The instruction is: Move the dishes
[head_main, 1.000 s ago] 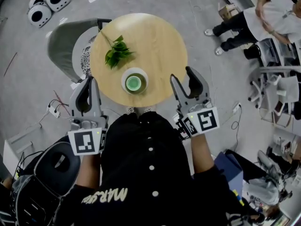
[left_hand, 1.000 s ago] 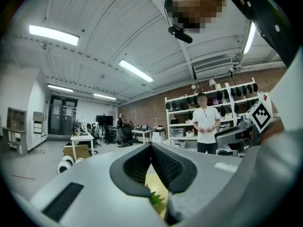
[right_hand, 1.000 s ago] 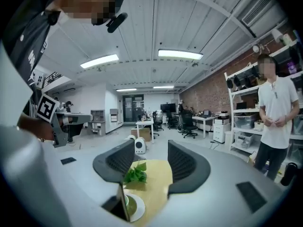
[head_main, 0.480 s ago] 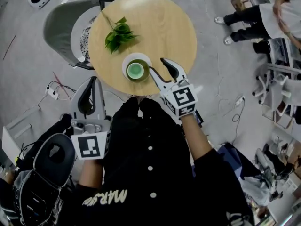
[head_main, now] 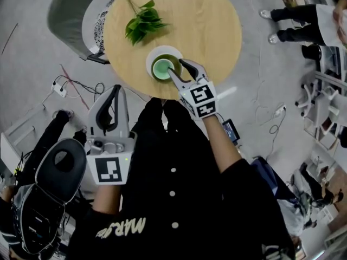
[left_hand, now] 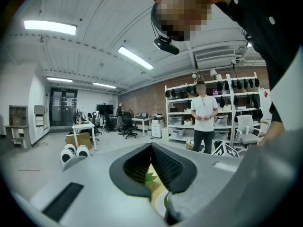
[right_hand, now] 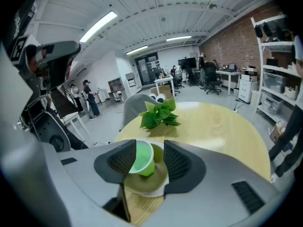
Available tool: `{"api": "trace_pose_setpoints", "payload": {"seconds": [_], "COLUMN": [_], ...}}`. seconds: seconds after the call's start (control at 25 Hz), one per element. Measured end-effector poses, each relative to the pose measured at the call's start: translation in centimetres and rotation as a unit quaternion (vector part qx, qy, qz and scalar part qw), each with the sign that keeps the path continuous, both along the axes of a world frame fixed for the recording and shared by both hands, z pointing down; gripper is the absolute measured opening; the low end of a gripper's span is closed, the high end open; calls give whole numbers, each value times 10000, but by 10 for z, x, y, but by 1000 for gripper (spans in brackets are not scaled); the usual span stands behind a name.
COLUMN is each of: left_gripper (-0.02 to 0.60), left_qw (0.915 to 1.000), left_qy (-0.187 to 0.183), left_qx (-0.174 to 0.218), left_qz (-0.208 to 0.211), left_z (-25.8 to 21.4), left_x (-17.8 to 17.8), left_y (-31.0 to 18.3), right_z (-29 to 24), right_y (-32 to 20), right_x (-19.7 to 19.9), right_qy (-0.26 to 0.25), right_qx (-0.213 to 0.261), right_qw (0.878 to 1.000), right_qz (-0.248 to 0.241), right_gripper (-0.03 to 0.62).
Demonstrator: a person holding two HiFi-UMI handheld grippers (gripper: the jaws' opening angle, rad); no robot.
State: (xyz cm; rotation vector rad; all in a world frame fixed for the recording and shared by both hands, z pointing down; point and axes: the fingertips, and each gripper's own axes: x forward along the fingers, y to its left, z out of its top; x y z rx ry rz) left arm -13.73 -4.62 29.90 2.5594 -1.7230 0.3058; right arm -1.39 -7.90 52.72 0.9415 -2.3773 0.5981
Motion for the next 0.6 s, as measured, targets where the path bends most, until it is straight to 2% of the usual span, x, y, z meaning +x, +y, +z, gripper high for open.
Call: {"api": "trace_pose_setpoints", "payload": {"seconds": [0.24,0.4,0.6], "left_gripper": [2,2,2], "left_qw": [9996,9991,9985], "left_qy": [63,103,96], "left_qx": [-255,-401,-538], "left_qz": [-38,-85,-95], "left_z": [33,46,56], "left_x": [-14,-17,-17], "left_y": [-5,-2,1], "right_z": [24,37,46], "right_y": [6,15,20], "right_x": [-29,-38,-47], "right_qy": [-231,-32,286], "right_qx": [125,228,551], "right_qw": [9971,9947,9894], "right_qz": [-710,-1002,-1311], "right_gripper": [293,355,376]}}
